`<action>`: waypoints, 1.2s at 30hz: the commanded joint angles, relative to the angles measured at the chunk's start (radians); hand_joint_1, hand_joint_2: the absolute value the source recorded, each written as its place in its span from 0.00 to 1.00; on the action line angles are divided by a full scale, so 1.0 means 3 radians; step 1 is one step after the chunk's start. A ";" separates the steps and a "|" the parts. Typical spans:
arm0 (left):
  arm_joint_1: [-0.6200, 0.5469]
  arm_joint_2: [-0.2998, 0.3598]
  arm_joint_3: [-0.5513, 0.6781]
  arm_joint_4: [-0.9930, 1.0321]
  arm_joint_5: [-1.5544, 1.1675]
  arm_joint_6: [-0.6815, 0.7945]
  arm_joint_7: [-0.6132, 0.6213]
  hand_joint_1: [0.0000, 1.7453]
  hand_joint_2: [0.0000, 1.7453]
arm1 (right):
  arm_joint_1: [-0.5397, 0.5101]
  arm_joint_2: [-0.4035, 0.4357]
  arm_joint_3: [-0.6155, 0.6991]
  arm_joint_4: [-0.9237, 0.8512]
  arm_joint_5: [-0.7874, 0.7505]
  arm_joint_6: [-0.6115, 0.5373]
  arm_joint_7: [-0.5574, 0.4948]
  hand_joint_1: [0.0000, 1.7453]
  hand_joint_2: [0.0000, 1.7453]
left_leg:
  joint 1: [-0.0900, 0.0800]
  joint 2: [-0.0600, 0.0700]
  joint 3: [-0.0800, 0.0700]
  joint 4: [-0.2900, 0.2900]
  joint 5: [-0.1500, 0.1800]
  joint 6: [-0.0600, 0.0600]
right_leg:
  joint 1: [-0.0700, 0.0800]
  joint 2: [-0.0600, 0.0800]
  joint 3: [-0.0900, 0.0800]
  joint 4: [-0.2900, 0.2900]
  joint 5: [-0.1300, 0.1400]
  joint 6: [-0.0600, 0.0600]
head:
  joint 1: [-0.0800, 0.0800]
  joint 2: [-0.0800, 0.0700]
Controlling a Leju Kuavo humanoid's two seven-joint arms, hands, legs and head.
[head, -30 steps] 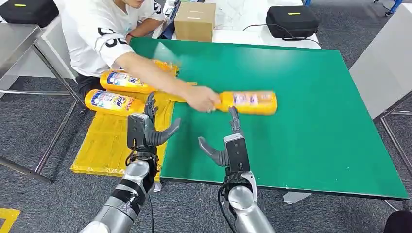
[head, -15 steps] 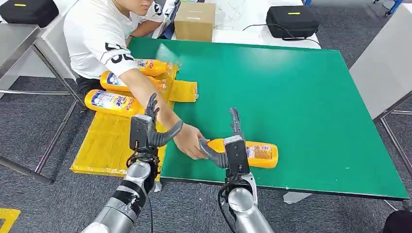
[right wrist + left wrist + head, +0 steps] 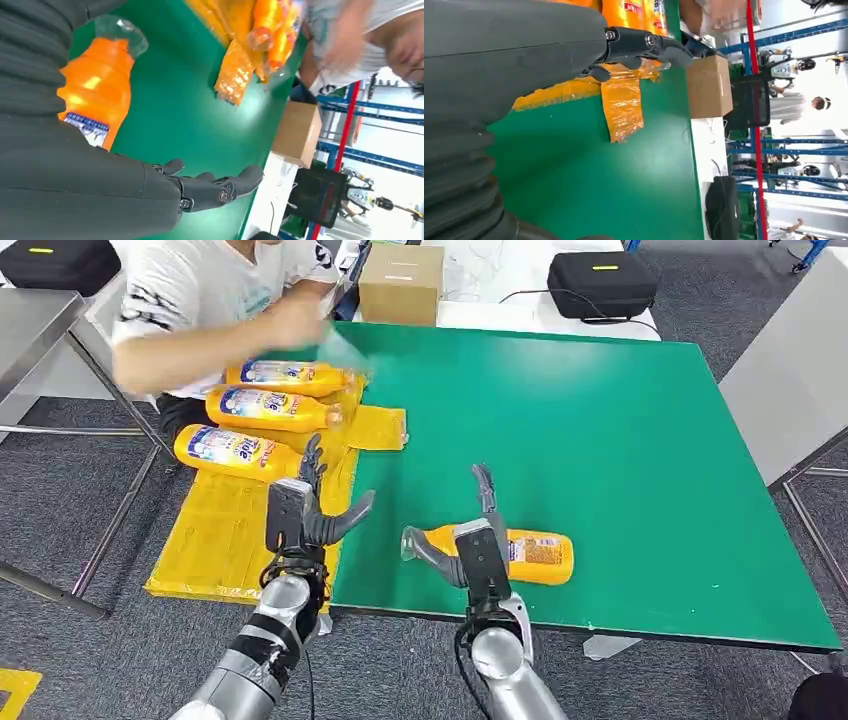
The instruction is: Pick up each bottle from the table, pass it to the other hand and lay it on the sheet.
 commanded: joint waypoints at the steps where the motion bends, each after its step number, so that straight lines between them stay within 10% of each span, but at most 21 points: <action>1: 0.0038 0.0075 0.0037 -0.0069 0.0051 -0.0032 0.0034 0.00 1.00 | 0.0081 -0.0339 -0.0128 0.0157 0.0388 -0.0031 0.0311 0.00 1.00 | 0.0002 -0.0005 0.0026 -0.0007 -0.0007 -0.0003 | 0.0003 -0.0005 0.0028 -0.0008 -0.0008 -0.0005 | 0.0000 0.0000; 27: 0.0139 0.0078 0.0145 -0.0175 0.0100 -0.0240 0.0073 0.00 1.00 | 0.0046 -0.0627 -0.0443 0.0419 0.1721 0.0059 0.1000 0.00 1.00 | 0.0001 0.0004 0.0015 -0.0003 -0.0006 -0.0002 | 0.0001 0.0004 0.0014 -0.0003 -0.0004 -0.0004 | -0.0001 0.0000; 35: 0.0196 0.0071 0.0238 -0.0268 0.0119 -0.0448 0.0175 0.00 1.00 | -0.0251 -0.0818 -0.0280 0.0968 0.2514 0.0642 0.1463 0.00 1.00 | 0.0001 0.0007 0.0017 -0.0003 -0.0007 -0.0002 | 0.0001 0.0007 0.0017 -0.0004 -0.0003 -0.0004 | -0.0001 0.0000; 36: 0.0197 0.0070 0.0250 -0.0273 0.0120 -0.0463 0.0175 0.00 1.00 | -0.0286 -0.0834 -0.0259 0.1024 0.2509 0.0721 0.1454 0.92 1.00 | 0.0001 0.0006 0.0012 -0.0003 -0.0005 -0.0001 | 0.0001 0.0006 0.0012 -0.0004 -0.0002 -0.0003 | -0.0001 0.0000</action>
